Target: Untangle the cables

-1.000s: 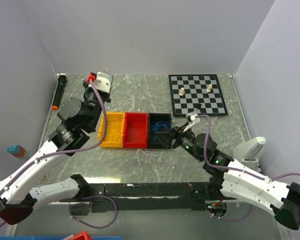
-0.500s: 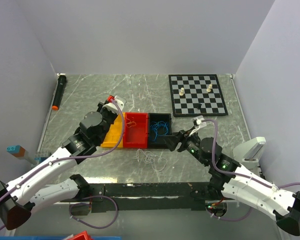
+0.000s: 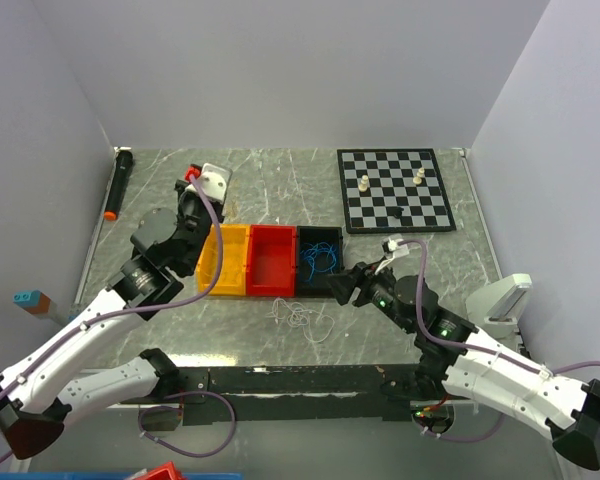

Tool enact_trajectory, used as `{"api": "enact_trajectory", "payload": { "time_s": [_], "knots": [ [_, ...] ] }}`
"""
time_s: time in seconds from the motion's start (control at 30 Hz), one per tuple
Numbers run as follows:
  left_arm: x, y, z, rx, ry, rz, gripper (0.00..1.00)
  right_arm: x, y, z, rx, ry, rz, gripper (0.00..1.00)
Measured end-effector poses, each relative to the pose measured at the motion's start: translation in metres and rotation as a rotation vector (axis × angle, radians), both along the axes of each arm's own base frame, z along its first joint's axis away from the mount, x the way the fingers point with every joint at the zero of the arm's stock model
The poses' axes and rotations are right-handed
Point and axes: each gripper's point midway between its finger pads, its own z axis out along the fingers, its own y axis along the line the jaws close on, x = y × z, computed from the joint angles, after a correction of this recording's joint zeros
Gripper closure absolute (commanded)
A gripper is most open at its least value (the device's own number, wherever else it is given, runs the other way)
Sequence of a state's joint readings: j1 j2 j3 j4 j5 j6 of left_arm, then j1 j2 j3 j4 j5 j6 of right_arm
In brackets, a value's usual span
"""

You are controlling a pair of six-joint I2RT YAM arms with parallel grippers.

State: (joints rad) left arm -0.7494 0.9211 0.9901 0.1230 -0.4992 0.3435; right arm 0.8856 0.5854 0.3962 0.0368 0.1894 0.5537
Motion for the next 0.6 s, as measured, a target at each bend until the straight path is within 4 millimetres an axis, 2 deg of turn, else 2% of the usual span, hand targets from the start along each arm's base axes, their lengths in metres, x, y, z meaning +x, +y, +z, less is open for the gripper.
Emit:
{"api": "enact_trajectory", "payload": {
  "time_s": [0.1, 0.2, 0.43, 0.53, 0.6],
  "knots": [
    [-0.001, 0.002, 0.0, -0.007, 0.002, -0.001, 0.99, 0.0, 0.001, -0.005, -0.009, 0.012, 0.001, 0.3],
    [-0.002, 0.004, -0.012, 0.009, 0.021, 0.003, 0.99, 0.0, 0.001, -0.006, -0.012, 0.015, 0.004, 0.3],
    [0.0, 0.008, -0.07, 0.093, 0.127, 0.028, 0.99, -0.002, 0.0, -0.007, -0.005, 0.014, 0.005, 0.3],
    [0.002, 0.014, -0.087, 0.119, 0.161, 0.057, 0.99, -0.003, -0.002, -0.009, -0.003, 0.013, 0.005, 0.3],
    [0.003, 0.019, -0.091, 0.122, 0.169, 0.078, 0.99, -0.004, -0.003, -0.011, -0.004, 0.018, 0.005, 0.3]
  ]
}}
